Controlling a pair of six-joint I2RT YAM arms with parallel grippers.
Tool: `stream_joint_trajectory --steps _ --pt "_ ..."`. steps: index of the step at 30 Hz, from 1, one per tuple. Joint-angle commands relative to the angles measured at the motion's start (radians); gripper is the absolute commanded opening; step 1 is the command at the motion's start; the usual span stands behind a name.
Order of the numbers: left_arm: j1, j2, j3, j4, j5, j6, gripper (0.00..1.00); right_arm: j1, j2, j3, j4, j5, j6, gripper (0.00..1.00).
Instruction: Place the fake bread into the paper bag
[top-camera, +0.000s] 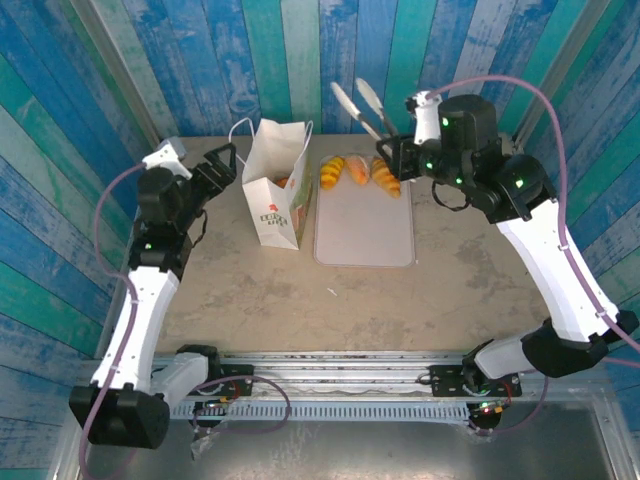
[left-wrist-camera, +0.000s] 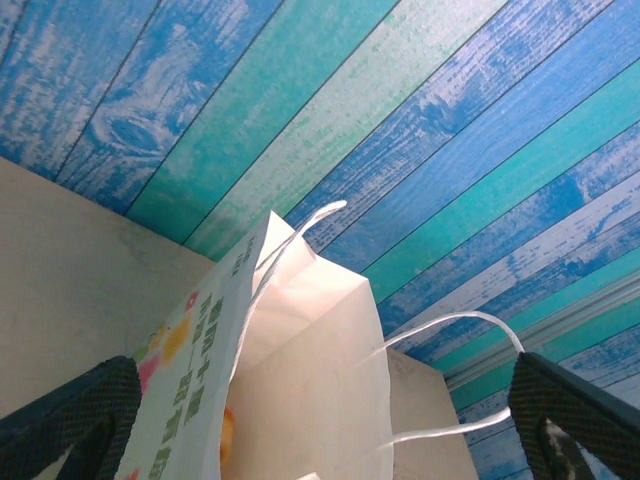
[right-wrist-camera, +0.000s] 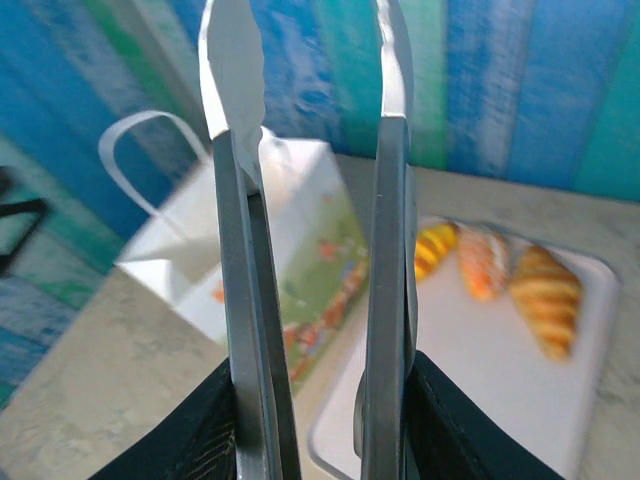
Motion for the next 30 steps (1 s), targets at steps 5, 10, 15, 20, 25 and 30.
stream_joint_trajectory --steps 5,10,15,20,25,30 --pt "0.004 -0.139 -0.071 -0.101 -0.112 0.096 0.95 -0.136 -0.094 -0.269 0.015 0.065 0.002 0.41" --pt "0.004 -0.192 -0.161 -0.106 -0.141 0.107 0.94 -0.155 -0.070 -0.429 0.019 0.094 -0.054 0.41" --pt "0.004 -0.173 -0.189 -0.101 -0.138 0.111 0.94 -0.156 0.033 -0.474 0.017 0.142 -0.068 0.41" --pt "0.004 -0.142 -0.201 -0.068 -0.110 0.097 0.94 -0.159 0.158 -0.444 0.016 0.156 -0.077 0.41" --pt "0.006 -0.124 -0.212 -0.059 -0.121 0.100 0.94 -0.170 0.263 -0.396 0.021 0.193 -0.084 0.42" --pt "0.006 -0.098 -0.208 -0.059 -0.137 0.118 0.94 -0.187 0.354 -0.338 0.035 0.215 -0.115 0.43"
